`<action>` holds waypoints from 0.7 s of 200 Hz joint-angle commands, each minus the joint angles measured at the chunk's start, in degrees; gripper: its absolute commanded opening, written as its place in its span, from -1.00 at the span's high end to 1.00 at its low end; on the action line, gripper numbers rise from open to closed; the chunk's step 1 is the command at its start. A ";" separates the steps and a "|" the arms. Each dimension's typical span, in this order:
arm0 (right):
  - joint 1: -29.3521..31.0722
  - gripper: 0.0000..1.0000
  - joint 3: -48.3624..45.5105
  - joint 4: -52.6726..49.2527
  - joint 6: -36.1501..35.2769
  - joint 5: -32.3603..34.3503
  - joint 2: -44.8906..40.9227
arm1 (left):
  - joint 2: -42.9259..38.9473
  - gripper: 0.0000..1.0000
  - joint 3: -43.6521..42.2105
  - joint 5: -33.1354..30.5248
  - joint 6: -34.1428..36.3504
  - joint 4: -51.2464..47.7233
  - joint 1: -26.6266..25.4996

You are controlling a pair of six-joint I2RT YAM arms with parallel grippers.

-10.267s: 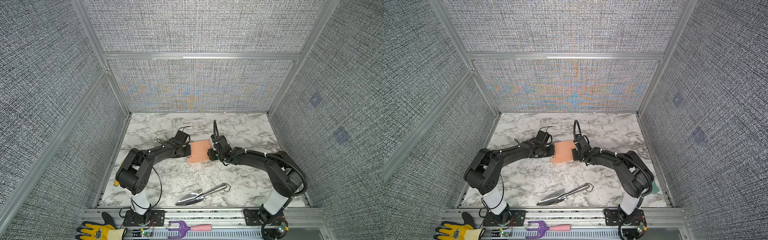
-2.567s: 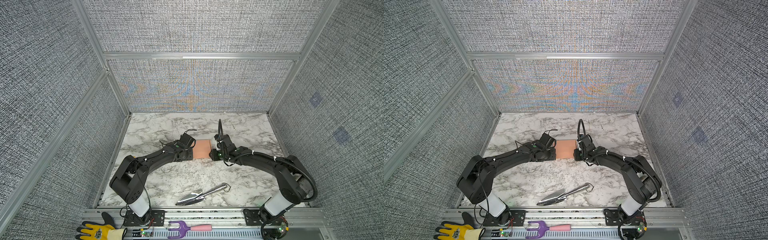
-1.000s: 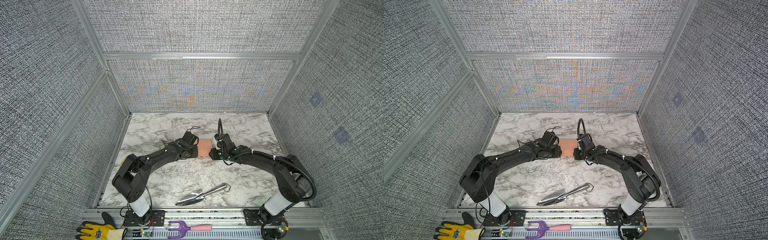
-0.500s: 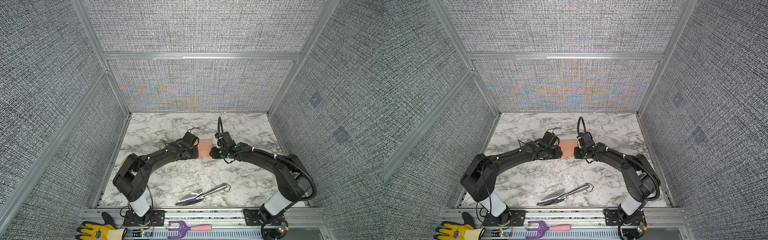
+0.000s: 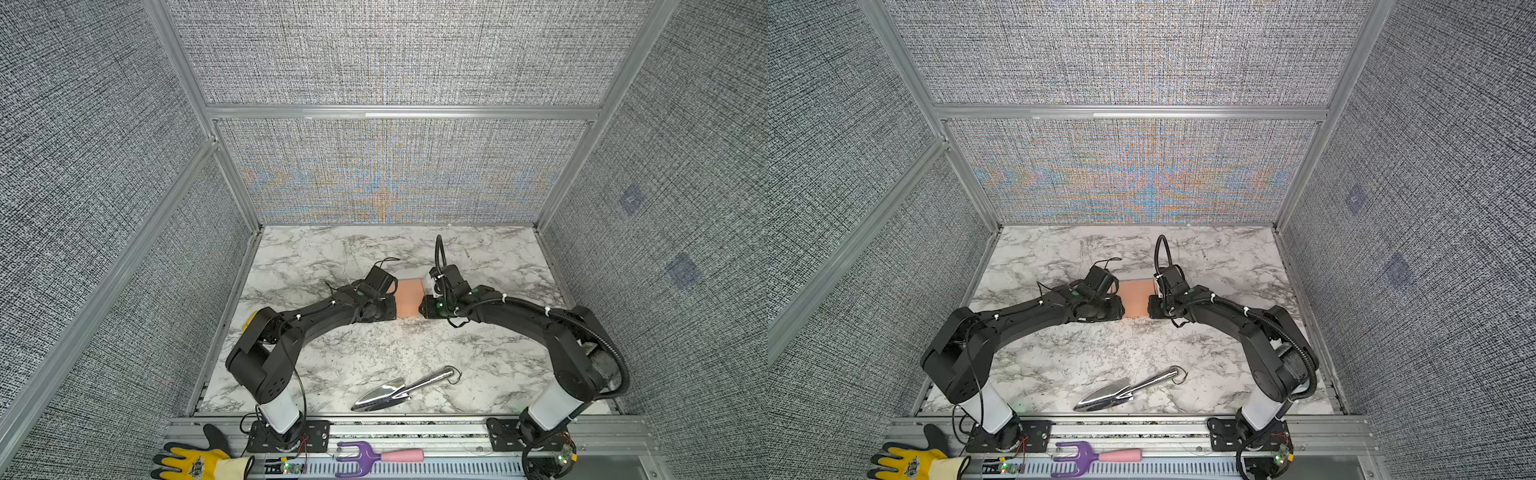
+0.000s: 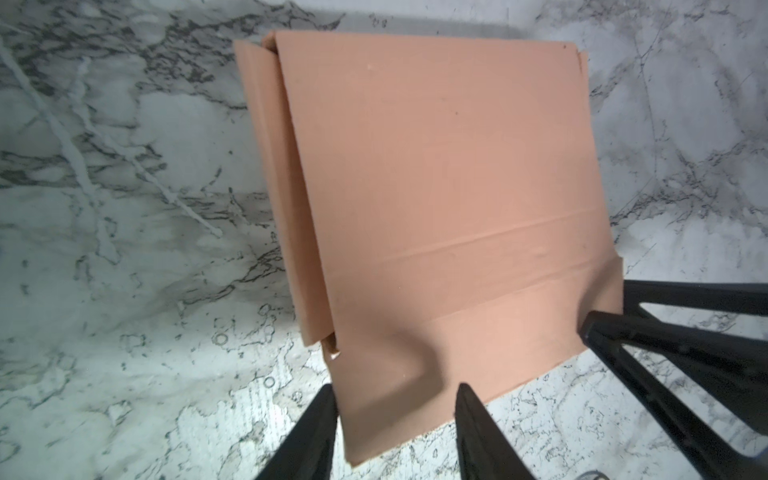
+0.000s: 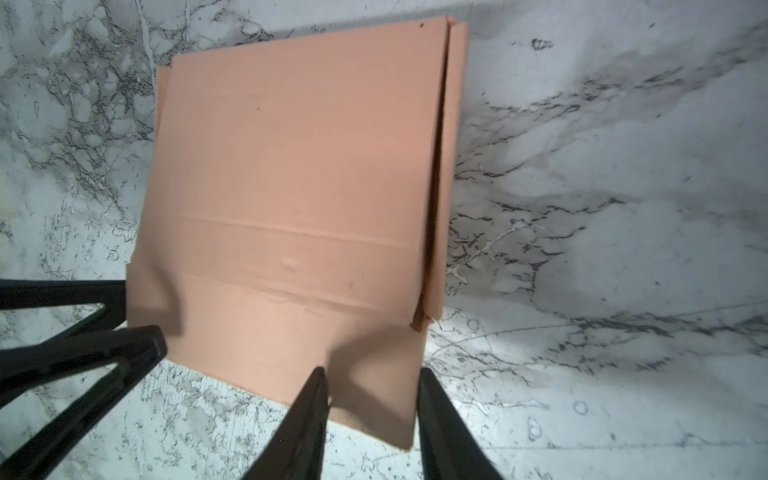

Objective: Fold the paper box

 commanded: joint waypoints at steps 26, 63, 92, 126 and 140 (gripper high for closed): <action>0.11 0.25 -0.10 2.15 0.19 -1.21 0.48 | 0.93 0.03 -0.46 0.01 1.77 2.48 -0.15; 0.13 0.24 0.06 1.84 -0.11 -0.29 1.40 | 1.86 0.03 -1.00 -0.72 2.21 2.48 -0.09; 0.11 0.25 -0.25 1.98 -0.41 0.59 1.76 | 2.52 0.03 -1.01 -1.28 2.61 2.34 -0.05; 0.10 0.25 -0.68 2.81 -0.55 1.40 2.33 | 3.70 0.04 -0.92 -1.77 3.05 2.48 0.04; 0.16 0.26 -0.91 3.42 -0.54 1.66 2.56 | 4.26 0.04 -0.75 -1.69 3.26 2.65 -0.01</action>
